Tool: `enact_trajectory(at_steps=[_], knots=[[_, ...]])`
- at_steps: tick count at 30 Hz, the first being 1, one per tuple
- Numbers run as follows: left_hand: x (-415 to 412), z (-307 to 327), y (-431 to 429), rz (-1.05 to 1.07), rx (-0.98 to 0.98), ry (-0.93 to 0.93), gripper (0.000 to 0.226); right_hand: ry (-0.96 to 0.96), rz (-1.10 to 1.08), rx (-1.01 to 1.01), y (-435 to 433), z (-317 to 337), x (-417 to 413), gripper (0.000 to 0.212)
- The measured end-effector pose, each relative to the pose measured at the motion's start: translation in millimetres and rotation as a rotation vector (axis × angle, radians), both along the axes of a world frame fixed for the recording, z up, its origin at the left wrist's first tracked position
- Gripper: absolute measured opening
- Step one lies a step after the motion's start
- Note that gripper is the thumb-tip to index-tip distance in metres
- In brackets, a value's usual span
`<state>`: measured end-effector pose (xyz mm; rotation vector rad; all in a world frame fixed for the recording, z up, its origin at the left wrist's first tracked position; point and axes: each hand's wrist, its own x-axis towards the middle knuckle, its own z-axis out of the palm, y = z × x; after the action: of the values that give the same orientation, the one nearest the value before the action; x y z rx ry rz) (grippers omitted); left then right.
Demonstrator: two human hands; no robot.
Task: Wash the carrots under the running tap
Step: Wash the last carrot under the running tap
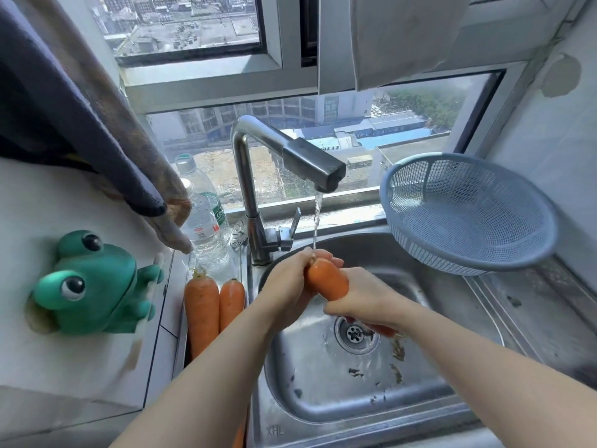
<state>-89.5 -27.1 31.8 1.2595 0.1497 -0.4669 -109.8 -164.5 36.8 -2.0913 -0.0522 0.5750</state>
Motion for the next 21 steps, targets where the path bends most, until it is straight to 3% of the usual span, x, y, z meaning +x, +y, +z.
enact_trajectory(at_steps=[3, 7, 10, 14, 16, 19, 21], knots=[[0.1, -0.3, 6.9, -0.055, -0.116, 0.112, 0.049, 0.031, -0.001, 0.038, -1.9, 0.4, 0.9, 0.013], [-6.5, -3.7, 5.7, -0.074, 0.061, -0.019, 0.027, 0.038, 0.001, 0.048, 0.3, -2.8, 2.5, 0.014], [-6.0, -1.1, -0.2, 0.015, 0.121, -0.071, 0.024, 0.029, 0.012, 0.033, 1.9, -3.3, 2.2, 0.014], [-1.9, 2.1, 3.0, 0.016, 0.032, 0.004, 0.046, 0.057, 0.017, 0.095, 0.3, -0.9, 3.8, 0.014], [-2.1, 2.8, 6.2, -0.016, -0.066, 0.097, 0.052, 0.089, 0.010, 0.172, -2.5, -1.8, 4.5, 0.021], [-3.5, 0.1, 10.2, -0.050, -0.110, 0.080, 0.038, 0.148, -0.025, 0.276, -6.7, -6.0, 3.8, 0.039], [-4.1, -0.4, 9.8, -0.025, -0.119, 0.059, 0.028, 0.070, -0.063, 0.226, -6.1, -10.1, 3.4, 0.043]])
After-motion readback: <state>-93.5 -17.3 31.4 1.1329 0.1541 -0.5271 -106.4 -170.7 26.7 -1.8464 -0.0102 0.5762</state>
